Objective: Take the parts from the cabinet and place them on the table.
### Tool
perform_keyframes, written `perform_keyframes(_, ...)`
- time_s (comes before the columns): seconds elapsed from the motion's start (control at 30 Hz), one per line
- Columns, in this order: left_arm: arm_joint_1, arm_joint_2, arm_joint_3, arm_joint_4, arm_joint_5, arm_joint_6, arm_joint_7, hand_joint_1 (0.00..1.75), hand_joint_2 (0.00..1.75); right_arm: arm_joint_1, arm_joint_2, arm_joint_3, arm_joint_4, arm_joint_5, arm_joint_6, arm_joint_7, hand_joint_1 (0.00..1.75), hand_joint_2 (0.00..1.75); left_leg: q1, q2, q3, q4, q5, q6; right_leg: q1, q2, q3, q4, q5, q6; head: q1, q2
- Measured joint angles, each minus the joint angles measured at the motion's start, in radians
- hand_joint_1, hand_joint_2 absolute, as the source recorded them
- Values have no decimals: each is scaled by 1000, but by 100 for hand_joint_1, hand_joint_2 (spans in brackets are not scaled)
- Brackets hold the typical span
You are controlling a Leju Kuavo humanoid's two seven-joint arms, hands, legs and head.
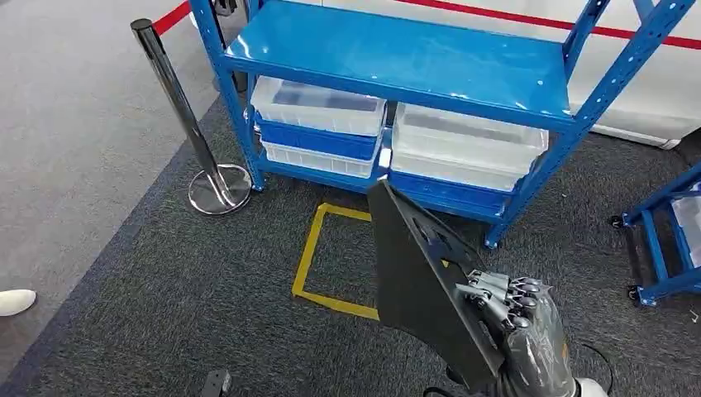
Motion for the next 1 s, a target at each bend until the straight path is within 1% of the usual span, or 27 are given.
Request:
perform_keyframes(0.03, 0, 0, 0, 0, 1, 0, 0, 0, 175, 3, 0, -2, -1, 4, -2, 0, 175, 175, -2, 0, -1, 5, 5, -6, 4, 2, 30, -63, -25, -7, -1, 0)
perform_keyframes(0.1, 1, 0, 0, 0, 2, -1, 0, 0, 175, 7, 0, -4, 0, 7, -3, 0, 175, 175, 0, 0, 1, -2, 23, -18, 10, 0, 17, -52, -17, -14, 0, 0)
perform_keyframes(0.13, 2, 0, -1, 0, 2, -1, 0, 0, 175, 9, 0, -4, 0, 8, -3, 1, 175, 175, -1, -1, 0, -3, 29, -25, 8, 0, 13, -55, -10, -24, 1, 0)
perform_keyframes(0.17, 2, 0, -2, 0, 3, -1, 0, 0, 175, 10, 0, -4, 0, 8, -3, 1, 175, 175, 4, -2, -7, 5, 21, -30, 0, -5, 8, -59, 4, -34, 0, 0)
perform_keyframes(0.2, 3, 0, -3, 0, 4, -1, 0, 0, 175, 11, 0, -5, -1, 8, -3, 1, 175, 175, 4, -4, -18, 31, -21, -34, 1, -4, 1, -59, 11, -41, 0, 0)
perform_keyframes(0.23, 4, 0, -4, 0, 4, -1, -2, 0, 175, 13, 0, -5, 0, 10, -4, 1, 175, 175, 5, -4, -35, 89, -81, -38, 1, -6, -7, -59, 18, -50, -2, 0)
perform_keyframes(0.27, 4, 0, -4, 0, 5, -2, -4, 0, 175, 16, 0, -7, 0, 11, -5, 1, 175, 175, 6, -4, -59, 166, -133, -42, 2, -7, -15, -58, 24, -51, -2, 0)
perform_keyframes(0.3, 4, 0, -4, 0, 5, -2, -5, 0, 175, 18, 0, -9, 0, 14, -6, 1, 175, 175, 6, -4, -82, 242, -166, -45, 4, -8, -24, -57, 30, -52, -2, 0)
perform_keyframes(0.33, 4, 0, -4, 0, 5, -2, -7, 0, 175, 21, 0, -11, -1, 18, -6, 1, 175, 175, 6, -4, -94, 297, -175, -46, 5, -7, -33, -54, 35, -51, -2, 0)
perform_keyframes(0.37, 5, 0, -5, 0, 5, -3, -10, 0, 175, 24, 0, -12, 0, 23, -7, 1, 175, 175, 6, -4, -82, 297, -161, -46, 6, -7, -41, -50, 38, -51, -2, 0)
perform_keyframes(0.4, 6, 0, -5, 0, 5, -3, -13, 0, 175, 27, 0, -14, 0, 27, -8, 1, 175, 175, 6, -4, -43, 251, -133, -43, 8, -7, -46, -46, 39, -49, -2, 0)
perform_keyframes(0.43, 6, 0, -6, 0, 5, -3, -15, 0, 175, 30, 0, -16, -1, 31, -9, 1, 175, 175, 5, -4, 10, 172, -99, -37, 9, -7, -45, -42, 40, -48, -2, 0)
perform_keyframes(0.47, 5, 0, -6, 0, 5, -3, -16, 0, 175, 32, 0, -19, -1, 37, -10, 1, 175, 175, 2, -5, 67, 80, -70, -27, 11, -6, -47, -38, 39, -48, -2, 0)
perform_keyframes(0.5, 5, 5, -6, 0, 5, -3, -17, 0, 175, 35, 0, -20, -1, 41, -12, 1, 175, 175, -2, -6, 101, 16, -86, -11, 9, -7, -52, -37, 39, -47, -1, 0)
perform_keyframes(0.53, 6, 7, -7, 1, 8, -3, -18, 0, 175, 36, 0, -21, -1, 42, -16, 1, 175, 175, -7, -5, 112, -2, -84, -9, 12, -8, -58, -36, 44, -40, 0, 0)
perform_keyframes(0.57, 6, 7, -9, 1, 8, -3, -18, 0, 175, 38, 0, -22, -1, 43, -17, 1, 175, 175, -8, -5, 110, -6, -79, -7, 9, -8, -60, -36, 49, -31, -2, 0)
perform_keyframes(0.63, 8, 8, -12, 1, 8, -3, -18, 0, 175, 41, 0, -23, -2, 43, -18, 2, 175, 175, -11, -5, 109, -17, -74, 1, 8, -8, -59, -46, 56, -20, -2, 0)
perform_keyframes(0.67, 7, 8, -13, 1, 8, -3, -18, 0, 175, 42, -1, -26, -3, 44, -19, 2, 175, 175, 5, -1, 118, -41, -61, 12, 12, -6, -59, -43, 46, -15, -1, 0)
perform_keyframes(0.7, 6, 7, -13, 1, 8, -2, -18, 0, 175, 43, -1, -27, -3, 44, -19, 2, 175, 175, 3, 0, 119, -47, -57, 16, 9, -3, -67, -25, 29, -12, 0, 0)
perform_keyframes(0.73, 4, 8, -13, 1, 8, -2, -18, 0, 175, 43, -1, -29, -3, 45, -20, 2, 175, 175, 4, 0, 116, -49, -54, 21, 8, 0, -95, 31, -7, -9, 0, 0)
perform_keyframes(0.8, 5, 6, -14, 1, 8, -2, -18, 0, 175, 48, -1, -29, -3, 45, -20, 2, 175, 175, 3, 0, 110, -45, -54, 21, 2, 2, -173, 193, -79, 0, 0, 0)
perform_keyframes(0.83, 5, 6, -14, 1, 8, -2, -18, 0, 175, 51, -1, -29, -3, 45, -20, 2, 175, 175, 3, 0, 108, -42, -54, 21, 0, 2, -203, 250, -90, 4, 0, 0)
perform_keyframes(0.87, 5, 6, -14, 1, 8, -2, -18, 0, 175, 53, -1, -29, -3, 45, -20, 2, 175, 175, 4, 0, 106, -38, -55, 20, -3, 2, -208, 256, -75, 8, 0, 0)
perform_keyframes(0.9, 5, 6, -14, 1, 8, -2, -18, 0, 175, 53, -1, -30, -3, 45, -20, 2, 175, 175, 6, 0, 105, -34, -57, 17, -8, 2, -190, 216, -38, 12, 0, 0)
perform_keyframes(0.93, 5, 6, -14, 1, 8, -2, -18, 0, 175, 53, -1, -31, -3, 46, -20, 3, 175, 175, 8, -1, 105, -29, -59, 14, -12, 2, -155, 144, 8, 14, 0, 0)
perform_keyframes(0.97, 5, 6, -15, 1, 8, -2, -18, 0, 175, 53, -1, -32, -3, 46, -20, 3, 175, 175, 9, -3, 105, -22, -64, 9, -17, 1, -110, 51, 57, 17, 0, 0)
perform_keyframes(1.0, 5, 6, -15, 1, 8, -3, -18, 0, 175, 53, -2, -33, -3, 47, -20, 3, 175, 175, 9, -3, 101, -15, -68, 1, -19, 2, -82, -11, 61, 17, 1, 0)
